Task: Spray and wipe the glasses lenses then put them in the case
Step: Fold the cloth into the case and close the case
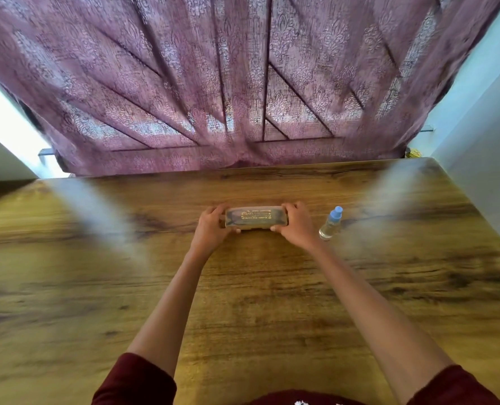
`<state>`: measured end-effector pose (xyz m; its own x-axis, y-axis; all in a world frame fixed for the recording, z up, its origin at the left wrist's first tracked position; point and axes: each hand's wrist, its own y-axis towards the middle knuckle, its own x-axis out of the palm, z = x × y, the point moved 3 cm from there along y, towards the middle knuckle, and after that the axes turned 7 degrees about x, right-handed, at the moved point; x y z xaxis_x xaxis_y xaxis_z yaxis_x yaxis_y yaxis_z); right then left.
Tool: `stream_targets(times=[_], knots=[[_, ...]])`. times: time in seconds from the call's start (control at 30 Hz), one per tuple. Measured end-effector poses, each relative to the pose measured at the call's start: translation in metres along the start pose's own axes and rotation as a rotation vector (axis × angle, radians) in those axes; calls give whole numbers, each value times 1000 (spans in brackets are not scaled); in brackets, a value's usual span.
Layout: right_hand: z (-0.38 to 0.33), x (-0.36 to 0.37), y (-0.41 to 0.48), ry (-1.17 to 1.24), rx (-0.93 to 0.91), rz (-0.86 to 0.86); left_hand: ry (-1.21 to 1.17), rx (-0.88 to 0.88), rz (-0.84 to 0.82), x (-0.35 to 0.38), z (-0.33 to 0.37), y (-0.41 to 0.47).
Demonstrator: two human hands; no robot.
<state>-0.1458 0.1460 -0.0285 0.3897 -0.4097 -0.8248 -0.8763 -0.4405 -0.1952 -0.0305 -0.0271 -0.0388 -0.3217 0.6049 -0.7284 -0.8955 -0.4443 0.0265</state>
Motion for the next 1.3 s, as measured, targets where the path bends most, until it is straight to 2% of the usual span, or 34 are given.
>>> stream_targets(times=[0.2, 0.33, 0.47, 0.53, 0.63, 0.73, 0.87, 0.93, 1.13, 1.3], knots=[[3, 2, -2, -15, 23, -28, -9, -3, -1, 2, -2, 0], [-3, -3, -6, -59, -17, 14, -9, -6, -11, 2, -3, 1], [-17, -30, -14, -296, -269, 282, -10, -1, -14, 3, -4, 0], [-20, -46, -19, -357, -338, 409, -21, -6, -17, 3, -4, 0], [-10, -68, -24, -278, -319, 540, -21, -2, -17, 3, -4, 0], [11, -77, -31, -120, -254, 601, -27, -7, -20, 3, -5, -1], [41, -69, -41, 222, -134, 565, -39, -5, -26, 3, -5, -1], [54, -60, -44, 319, -57, 528, -33, -9, -29, 3, -5, -1], [79, -37, -48, 392, 82, 420, -35, -15, -43, 2, -4, 0], [88, -27, -47, 398, 121, 388, -29, -18, -44, 2, -4, 0]])
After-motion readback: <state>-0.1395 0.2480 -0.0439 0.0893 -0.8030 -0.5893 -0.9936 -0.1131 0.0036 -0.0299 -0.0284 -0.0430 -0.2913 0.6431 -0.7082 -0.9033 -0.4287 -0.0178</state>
